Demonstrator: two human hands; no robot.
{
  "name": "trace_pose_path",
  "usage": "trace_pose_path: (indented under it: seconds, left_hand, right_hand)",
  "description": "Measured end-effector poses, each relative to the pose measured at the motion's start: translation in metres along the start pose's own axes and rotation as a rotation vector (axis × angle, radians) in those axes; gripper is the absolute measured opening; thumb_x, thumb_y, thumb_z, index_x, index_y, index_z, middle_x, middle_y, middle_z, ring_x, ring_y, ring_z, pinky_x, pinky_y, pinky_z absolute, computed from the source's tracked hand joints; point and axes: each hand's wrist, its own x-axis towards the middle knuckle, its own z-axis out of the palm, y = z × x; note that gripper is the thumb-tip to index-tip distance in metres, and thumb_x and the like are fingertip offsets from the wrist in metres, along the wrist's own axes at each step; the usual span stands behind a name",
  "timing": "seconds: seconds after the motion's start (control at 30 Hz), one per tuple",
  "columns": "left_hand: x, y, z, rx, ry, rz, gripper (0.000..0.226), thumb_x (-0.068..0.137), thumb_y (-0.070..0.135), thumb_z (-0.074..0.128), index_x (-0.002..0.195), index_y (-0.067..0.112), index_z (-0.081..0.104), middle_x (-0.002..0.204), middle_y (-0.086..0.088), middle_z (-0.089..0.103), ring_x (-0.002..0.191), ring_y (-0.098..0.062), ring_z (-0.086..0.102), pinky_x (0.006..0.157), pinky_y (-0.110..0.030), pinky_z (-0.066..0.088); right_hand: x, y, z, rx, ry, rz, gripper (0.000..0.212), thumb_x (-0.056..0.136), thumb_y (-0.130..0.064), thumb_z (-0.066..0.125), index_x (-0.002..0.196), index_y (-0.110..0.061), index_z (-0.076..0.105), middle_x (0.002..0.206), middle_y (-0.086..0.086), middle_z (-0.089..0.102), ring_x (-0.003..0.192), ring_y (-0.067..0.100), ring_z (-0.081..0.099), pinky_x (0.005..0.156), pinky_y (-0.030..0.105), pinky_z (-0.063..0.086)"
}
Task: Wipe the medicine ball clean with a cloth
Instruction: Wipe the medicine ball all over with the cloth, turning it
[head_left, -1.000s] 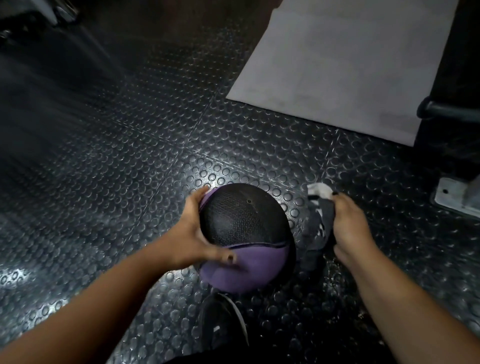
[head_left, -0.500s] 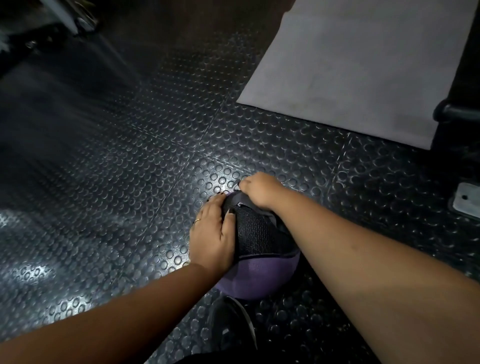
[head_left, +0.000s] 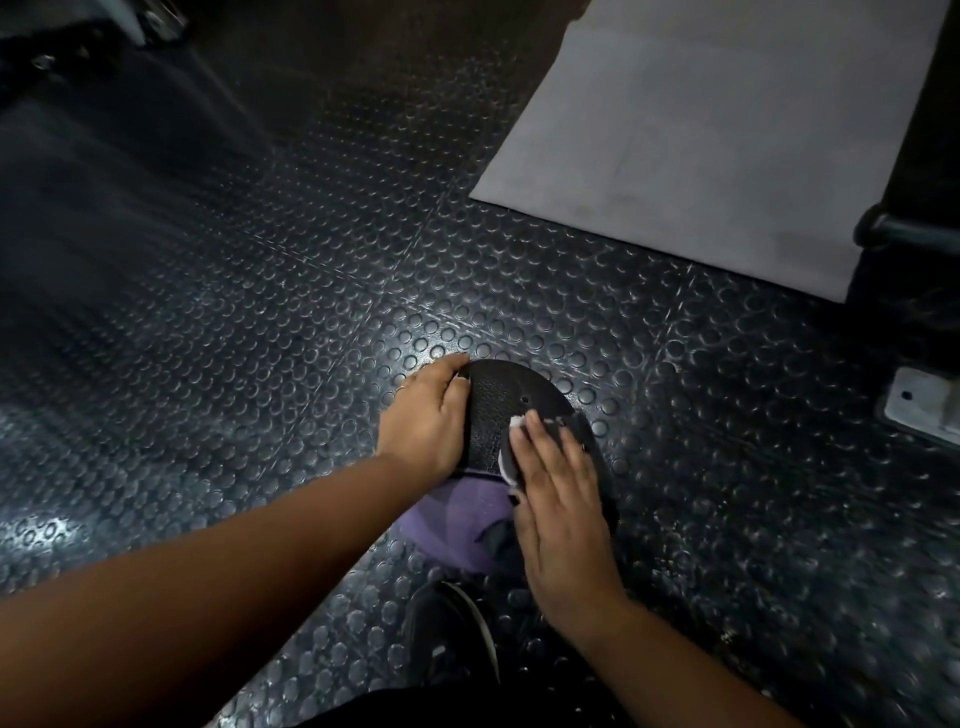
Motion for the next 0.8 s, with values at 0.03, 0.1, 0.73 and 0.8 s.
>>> trace_pose_path:
  seconds: [0.03,0.1,0.73,0.8]
  left_hand:
    - [-0.002,0.001,0.000,0.010,-0.010,0.024,0.058,0.091,0.045,0.029,0.139,0.027,0.055,0.140,0.003,0.058,0.128,-0.016,0.051,0.110,-0.041,0.037]
    - [-0.001,-0.001,0.000,0.019,-0.011,0.061,0.058,0.091,0.043,0.029,0.140,0.024,0.054,0.141,0.001,0.057,0.128,-0.016,0.050,0.111,-0.041,0.037]
    - [-0.004,-0.001,0.007,0.056,0.083,0.024,0.057,0.092,0.041,0.023,0.137,0.025,0.054,0.132,-0.001,0.063,0.118,-0.023,0.058,0.101,-0.048,0.045]
    - [-0.002,-0.002,0.008,0.036,0.089,-0.002,0.057,0.091,0.044,0.022,0.136,0.029,0.054,0.135,0.001,0.062,0.122,-0.024,0.055,0.104,-0.051,0.043]
  right_hand:
    - [0.013,0.000,-0.003,-0.005,-0.003,0.009,0.050,0.102,-0.035,0.018,0.152,-0.025,0.019,0.159,-0.010,0.013,0.147,0.015,0.009,0.118,0.039,0.013]
    - [0.043,0.001,-0.007,-0.009,0.007,0.029,0.050,0.100,-0.034,0.019,0.148,-0.024,0.030,0.156,-0.008,0.025,0.145,0.016,0.018,0.118,0.040,0.018]
    - [0.065,-0.022,-0.009,-0.131,0.009,0.162,0.050,0.102,-0.039,0.020,0.144,-0.019,0.037,0.150,-0.001,0.038,0.138,0.018,0.031,0.113,0.034,0.025]
    - [0.025,-0.026,-0.005,-0.105,-0.008,0.110,0.055,0.101,-0.043,0.015,0.152,-0.023,0.021,0.159,-0.006,0.017,0.146,0.015,0.012,0.119,0.037,0.012]
